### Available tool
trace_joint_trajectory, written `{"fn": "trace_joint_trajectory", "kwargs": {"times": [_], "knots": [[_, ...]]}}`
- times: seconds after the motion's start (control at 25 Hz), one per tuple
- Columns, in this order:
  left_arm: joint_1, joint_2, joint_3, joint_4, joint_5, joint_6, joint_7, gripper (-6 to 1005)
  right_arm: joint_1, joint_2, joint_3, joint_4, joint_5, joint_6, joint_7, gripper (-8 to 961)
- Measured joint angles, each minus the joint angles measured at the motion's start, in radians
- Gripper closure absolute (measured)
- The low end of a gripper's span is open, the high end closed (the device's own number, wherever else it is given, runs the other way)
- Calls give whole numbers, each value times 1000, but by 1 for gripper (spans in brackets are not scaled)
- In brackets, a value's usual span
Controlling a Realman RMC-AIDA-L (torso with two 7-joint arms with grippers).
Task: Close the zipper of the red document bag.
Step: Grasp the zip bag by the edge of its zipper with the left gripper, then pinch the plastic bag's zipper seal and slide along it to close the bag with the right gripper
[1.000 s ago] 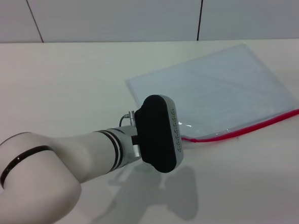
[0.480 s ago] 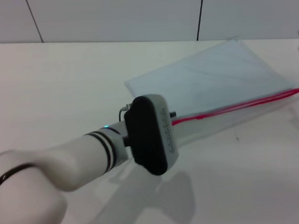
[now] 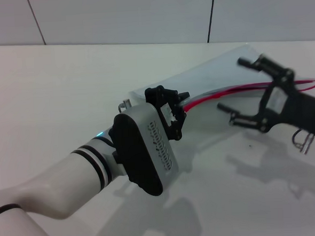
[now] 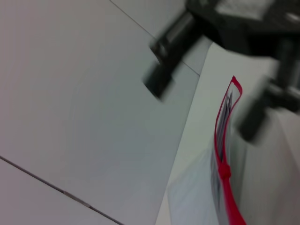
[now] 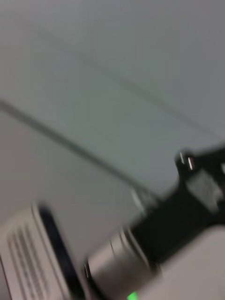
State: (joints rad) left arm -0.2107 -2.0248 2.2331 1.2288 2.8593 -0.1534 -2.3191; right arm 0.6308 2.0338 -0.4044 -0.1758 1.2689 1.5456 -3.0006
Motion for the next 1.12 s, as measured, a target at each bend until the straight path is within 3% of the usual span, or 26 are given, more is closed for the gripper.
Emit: {"fn": "trace_joint_trajectory", "kwargs": {"times": [0.2,0.4,0.84,1.12], "knots": [[2,0,2,3,0,-3,0,950,39,2,-39,-15,-69,-40,-1,80],[15,3,17,31,1,-4,0,952,57,2,-57,-19,-81,-74,-2,168],[35,6,31,53,9,-6,12,955,56,2,-49,-19,-76,-85,-3,411],[36,6,41,54,9,-19,14,957,52,2,-48,-20,-76,-103,-3,655]]}}
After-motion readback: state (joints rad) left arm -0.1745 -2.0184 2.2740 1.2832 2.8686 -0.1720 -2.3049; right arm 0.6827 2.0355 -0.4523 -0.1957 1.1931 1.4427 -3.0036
